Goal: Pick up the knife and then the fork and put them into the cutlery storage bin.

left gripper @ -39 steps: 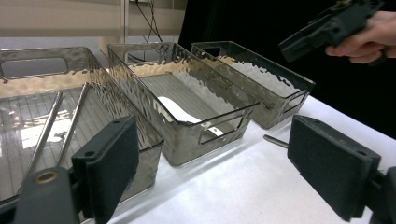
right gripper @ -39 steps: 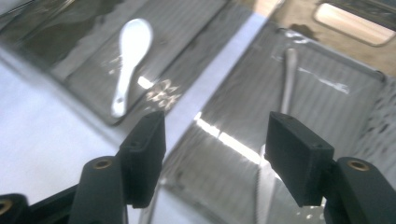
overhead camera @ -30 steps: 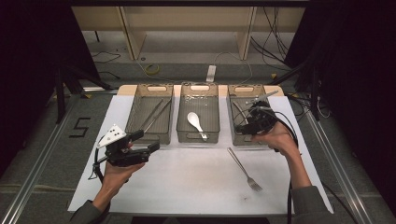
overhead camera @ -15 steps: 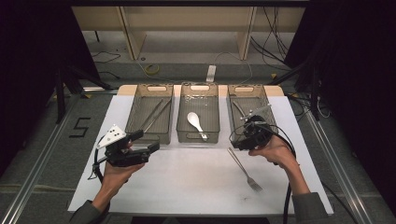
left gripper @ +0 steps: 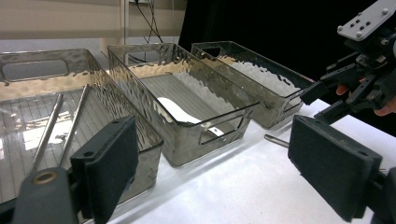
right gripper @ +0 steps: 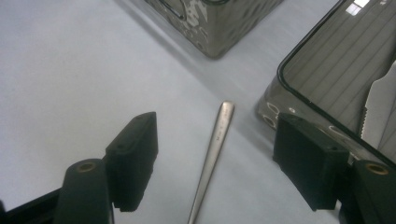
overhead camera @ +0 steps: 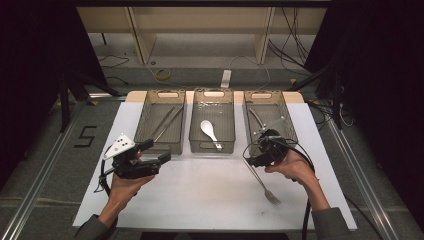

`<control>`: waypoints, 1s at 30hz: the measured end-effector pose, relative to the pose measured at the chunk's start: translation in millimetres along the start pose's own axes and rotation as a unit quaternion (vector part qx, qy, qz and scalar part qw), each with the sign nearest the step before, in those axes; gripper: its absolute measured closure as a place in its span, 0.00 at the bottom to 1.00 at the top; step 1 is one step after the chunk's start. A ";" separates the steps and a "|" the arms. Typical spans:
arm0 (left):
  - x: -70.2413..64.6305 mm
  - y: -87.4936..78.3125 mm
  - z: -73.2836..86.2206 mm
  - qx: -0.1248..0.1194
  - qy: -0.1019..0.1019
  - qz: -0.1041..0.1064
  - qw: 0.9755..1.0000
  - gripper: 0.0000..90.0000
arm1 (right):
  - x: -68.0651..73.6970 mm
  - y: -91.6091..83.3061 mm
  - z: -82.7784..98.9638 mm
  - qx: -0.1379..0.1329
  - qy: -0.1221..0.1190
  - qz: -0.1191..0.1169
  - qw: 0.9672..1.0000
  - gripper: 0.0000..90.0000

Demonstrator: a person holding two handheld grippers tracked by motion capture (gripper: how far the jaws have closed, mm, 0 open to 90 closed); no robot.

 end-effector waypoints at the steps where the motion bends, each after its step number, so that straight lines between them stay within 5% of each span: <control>1: 0.0 0.0 -0.1 0.000 0.000 0.000 1.000 0.17 | 0.2 0.9 0.6 0.003 -0.001 0.000 1.000 0.35; 30: -1.2 -1.2 -0.7 -0.002 0.002 0.003 1.000 0.17 | 3.7 17.4 21.7 0.061 -0.013 0.011 0.998 0.40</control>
Point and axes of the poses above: each handheld gripper's, and its own axes: y roughly forward along the jaws, z roughly out of its underside, x roughly to its left, the point moved 3 cm from there along y, roughly forward along the jaws, and after that the axes turned 3 degrees about z, right-handed, at the moved point
